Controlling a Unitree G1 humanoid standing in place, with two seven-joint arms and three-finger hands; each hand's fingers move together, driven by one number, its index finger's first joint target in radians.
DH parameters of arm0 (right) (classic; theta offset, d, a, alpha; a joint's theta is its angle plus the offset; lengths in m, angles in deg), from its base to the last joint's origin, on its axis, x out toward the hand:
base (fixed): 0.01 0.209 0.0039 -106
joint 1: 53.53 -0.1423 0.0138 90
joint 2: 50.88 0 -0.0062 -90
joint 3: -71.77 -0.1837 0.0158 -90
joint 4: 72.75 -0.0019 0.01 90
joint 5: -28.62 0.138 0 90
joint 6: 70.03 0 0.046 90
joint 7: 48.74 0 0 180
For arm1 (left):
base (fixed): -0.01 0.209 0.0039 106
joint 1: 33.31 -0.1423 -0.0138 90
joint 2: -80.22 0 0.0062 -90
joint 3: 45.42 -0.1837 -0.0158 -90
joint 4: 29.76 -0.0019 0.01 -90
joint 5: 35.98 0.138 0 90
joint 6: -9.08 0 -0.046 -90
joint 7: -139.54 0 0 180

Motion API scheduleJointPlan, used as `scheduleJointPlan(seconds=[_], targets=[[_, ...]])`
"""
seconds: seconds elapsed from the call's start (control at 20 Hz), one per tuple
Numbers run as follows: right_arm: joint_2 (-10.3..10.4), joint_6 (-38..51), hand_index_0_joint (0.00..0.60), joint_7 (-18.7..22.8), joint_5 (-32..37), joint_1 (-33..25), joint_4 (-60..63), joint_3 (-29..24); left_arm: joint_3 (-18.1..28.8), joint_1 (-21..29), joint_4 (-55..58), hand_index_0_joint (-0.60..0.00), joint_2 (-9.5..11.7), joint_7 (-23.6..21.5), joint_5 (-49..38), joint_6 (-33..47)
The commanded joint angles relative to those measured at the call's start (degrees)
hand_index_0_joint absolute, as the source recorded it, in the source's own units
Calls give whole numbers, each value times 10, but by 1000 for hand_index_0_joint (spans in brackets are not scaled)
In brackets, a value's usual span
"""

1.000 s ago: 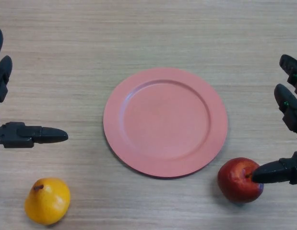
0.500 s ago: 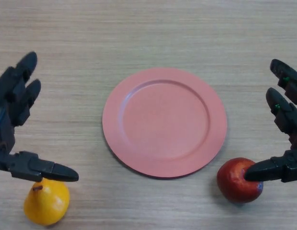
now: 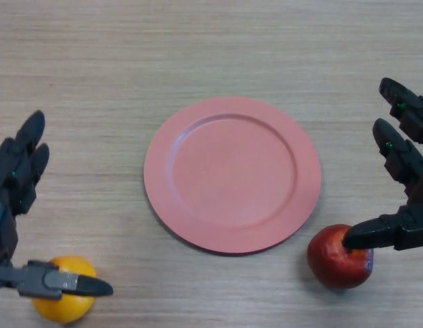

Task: Pick up the yellow pear and place it on the plate

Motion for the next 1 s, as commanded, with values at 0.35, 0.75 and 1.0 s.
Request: scheduleJointPlan(seconds=[0.35, 0.75, 1.0], targets=[[-25, 83, 0, 2, 0, -21, -28, -32, 40, -78, -36, 0, 5, 2, 10, 195], [-19, 84, 0, 12, 10, -13, -40, -32, 36, -41, -225, 0, 8, -57, 78, 325], [-19, 91, 0, 9, -13, -12, -48, -32, 24, -32, -282, 0, 20, -77, 59, 335]])
